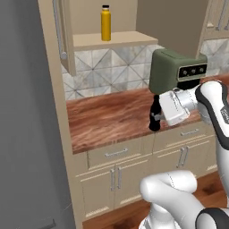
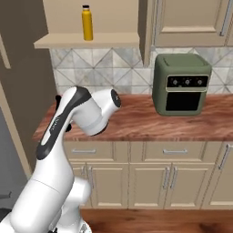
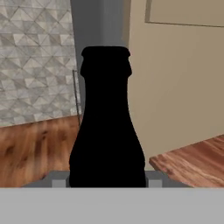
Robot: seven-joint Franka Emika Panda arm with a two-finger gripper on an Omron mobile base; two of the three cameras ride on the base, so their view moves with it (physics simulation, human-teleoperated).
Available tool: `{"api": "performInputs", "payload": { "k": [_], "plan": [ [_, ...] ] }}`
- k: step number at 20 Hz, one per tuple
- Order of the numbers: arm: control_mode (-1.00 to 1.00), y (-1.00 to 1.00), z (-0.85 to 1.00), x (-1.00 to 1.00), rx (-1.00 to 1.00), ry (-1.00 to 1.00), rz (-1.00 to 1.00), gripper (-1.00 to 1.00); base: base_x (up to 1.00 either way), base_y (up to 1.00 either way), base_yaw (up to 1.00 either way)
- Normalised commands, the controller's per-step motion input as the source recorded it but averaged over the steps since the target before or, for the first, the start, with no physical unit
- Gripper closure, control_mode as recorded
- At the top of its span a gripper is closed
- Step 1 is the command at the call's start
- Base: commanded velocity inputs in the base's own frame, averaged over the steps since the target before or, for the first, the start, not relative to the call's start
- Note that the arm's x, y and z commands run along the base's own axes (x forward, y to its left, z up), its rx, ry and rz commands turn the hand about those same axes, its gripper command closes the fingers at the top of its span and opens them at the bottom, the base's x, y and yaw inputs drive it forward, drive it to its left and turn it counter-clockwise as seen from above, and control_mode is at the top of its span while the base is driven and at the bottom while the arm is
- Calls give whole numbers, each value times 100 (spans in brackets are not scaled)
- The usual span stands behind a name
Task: Pick the water bottle, bottled drink from the counter and place them in the open cabinet.
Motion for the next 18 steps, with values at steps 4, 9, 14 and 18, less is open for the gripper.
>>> {"api": "performInputs", "payload": {
  "k": [4, 9, 14, 18],
  "plan": [
    [100, 0, 0, 0, 0, 0, 0, 100, 59, 0, 0],
    [100, 0, 0, 0, 0, 0, 0, 100, 57, 17, -6],
    [100, 0, 0, 0, 0, 0, 0, 100, 48, 25, -3],
    [100, 0, 0, 0, 0, 0, 0, 100, 53, 2, 0]
  ]
}}
